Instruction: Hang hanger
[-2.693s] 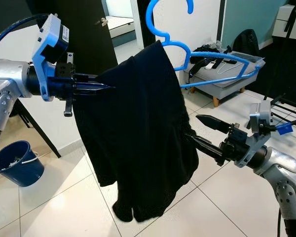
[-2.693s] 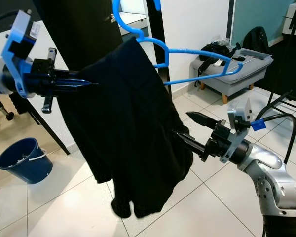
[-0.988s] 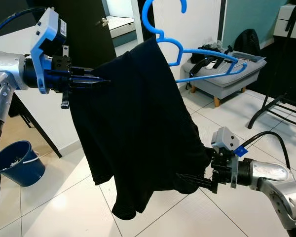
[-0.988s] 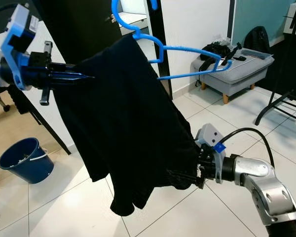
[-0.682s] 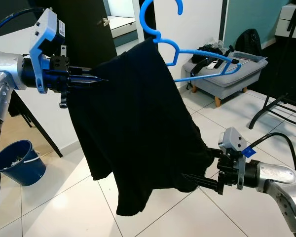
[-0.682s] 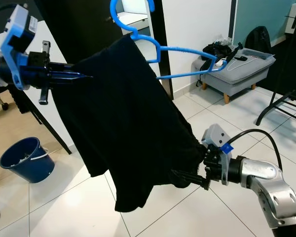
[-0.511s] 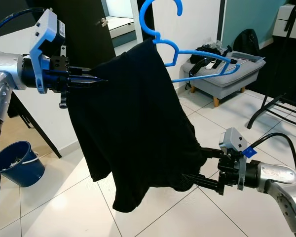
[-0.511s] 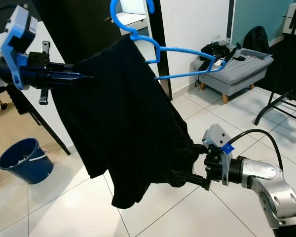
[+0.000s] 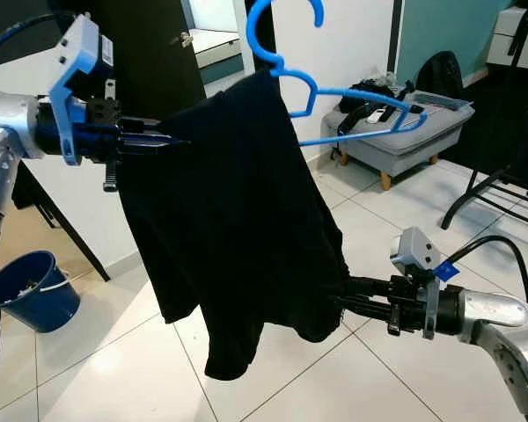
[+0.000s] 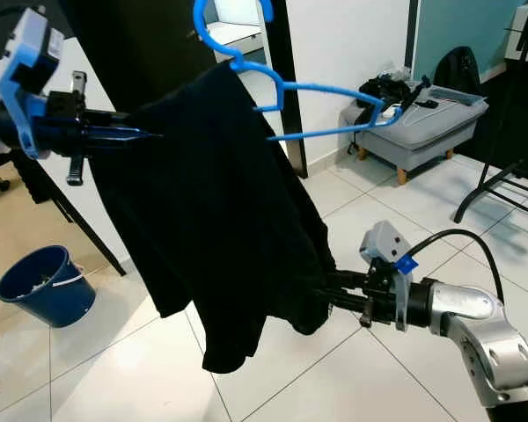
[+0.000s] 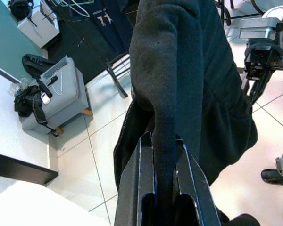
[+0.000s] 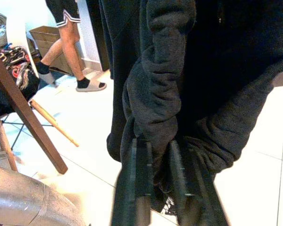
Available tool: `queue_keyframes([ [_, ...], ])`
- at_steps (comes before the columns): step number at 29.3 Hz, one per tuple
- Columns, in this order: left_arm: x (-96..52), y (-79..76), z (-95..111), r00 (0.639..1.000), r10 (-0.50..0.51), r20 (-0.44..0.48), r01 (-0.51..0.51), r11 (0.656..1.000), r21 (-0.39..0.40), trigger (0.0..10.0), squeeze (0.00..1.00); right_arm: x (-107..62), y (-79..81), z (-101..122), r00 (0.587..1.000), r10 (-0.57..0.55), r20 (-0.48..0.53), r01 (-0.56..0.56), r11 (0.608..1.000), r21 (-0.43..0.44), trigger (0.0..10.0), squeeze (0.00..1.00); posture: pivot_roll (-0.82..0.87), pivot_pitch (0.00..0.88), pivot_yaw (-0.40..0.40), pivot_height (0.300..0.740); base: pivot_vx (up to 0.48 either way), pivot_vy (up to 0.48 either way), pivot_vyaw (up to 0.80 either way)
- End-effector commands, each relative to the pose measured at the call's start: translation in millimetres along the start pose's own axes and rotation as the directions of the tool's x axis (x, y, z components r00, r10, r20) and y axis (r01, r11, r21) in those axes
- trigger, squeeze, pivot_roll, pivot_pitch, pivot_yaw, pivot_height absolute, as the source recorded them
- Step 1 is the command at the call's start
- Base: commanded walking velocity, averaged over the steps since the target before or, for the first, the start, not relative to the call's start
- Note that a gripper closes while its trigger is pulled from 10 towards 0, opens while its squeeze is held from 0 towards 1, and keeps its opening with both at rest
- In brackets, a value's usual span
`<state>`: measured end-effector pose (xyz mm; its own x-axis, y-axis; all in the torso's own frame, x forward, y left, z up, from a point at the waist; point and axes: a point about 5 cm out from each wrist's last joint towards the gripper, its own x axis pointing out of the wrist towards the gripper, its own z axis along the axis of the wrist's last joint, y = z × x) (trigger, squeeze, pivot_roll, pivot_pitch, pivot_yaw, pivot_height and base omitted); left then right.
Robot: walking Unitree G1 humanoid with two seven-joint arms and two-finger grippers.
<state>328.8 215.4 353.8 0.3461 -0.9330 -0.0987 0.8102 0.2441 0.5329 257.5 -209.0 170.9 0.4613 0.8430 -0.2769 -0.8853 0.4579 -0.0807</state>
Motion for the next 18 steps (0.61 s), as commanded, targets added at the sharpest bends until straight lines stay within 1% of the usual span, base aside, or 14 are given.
queue_keyframes([
  [1, -7.1, 5.3, 5.7, 0.999, 0.035, 0.023, -0.036, 0.999, 0.018, 10.0, 0.00, 1.1, 3.2, 0.0, 1.000, 0.019, -0.002, -0.019, 1.000, -0.002, 0.0, 0.00, -0.06, 0.000, 0.180, 0.736, 0.000, 0.000, 0.00],
  [9, -6.9, 6.0, 5.7, 0.999, 0.039, 0.030, -0.039, 0.999, 0.017, 10.0, 0.00, -1.7, 2.1, -2.6, 1.000, 0.009, -0.029, -0.009, 1.000, -0.013, 0.0, 0.00, -0.06, 0.000, 0.178, 0.736, 0.000, 0.000, 0.00],
  [10, -7.9, 6.2, 4.8, 0.999, 0.043, 0.028, -0.043, 0.999, 0.014, 10.0, 0.00, -4.9, -0.1, -1.1, 1.000, -0.004, -0.029, 0.003, 1.000, -0.020, 0.0, 0.00, -0.06, 0.000, 0.178, 0.736, 0.000, 0.000, 0.00],
  [14, -8.6, 6.3, 4.2, 0.999, 0.046, 0.026, -0.046, 0.999, 0.012, 10.0, 0.00, -7.3, -1.7, 0.0, 1.000, -0.013, -0.028, 0.012, 1.000, -0.025, 0.0, 0.00, -0.06, 0.000, 0.178, 0.736, 0.000, 0.000, 0.00],
  [16, -15.1, 1.1, -8.9, 0.998, 0.025, -0.051, -0.026, 1.000, -0.014, 10.0, 0.00, -25.3, -23.0, 8.4, 0.987, -0.157, -0.016, 0.155, 0.984, -0.085, 0.0, 0.00, -0.06, 0.000, 0.176, 0.736, 0.000, 0.000, 0.00],
  [17, -18.8, -3.1, -16.0, 0.996, 0.003, -0.087, -0.007, 0.999, -0.041, 10.0, 0.00, -36.6, -36.9, 12.6, 0.965, -0.261, -0.012, 0.257, 0.959, -0.119, 0.0, 0.00, -0.06, 0.000, 0.179, 0.736, 0.000, 0.000, 0.00],
  [18, -18.8, -3.1, -16.0, 0.996, 0.003, -0.087, -0.007, 0.999, -0.041, 10.0, 0.00, -36.6, -36.9, 12.6, 0.965, -0.261, -0.012, 0.257, 0.959, -0.119, 0.0, 0.00, -0.06, 0.000, 0.179, 0.736, 0.000, 0.000, 0.00],
])
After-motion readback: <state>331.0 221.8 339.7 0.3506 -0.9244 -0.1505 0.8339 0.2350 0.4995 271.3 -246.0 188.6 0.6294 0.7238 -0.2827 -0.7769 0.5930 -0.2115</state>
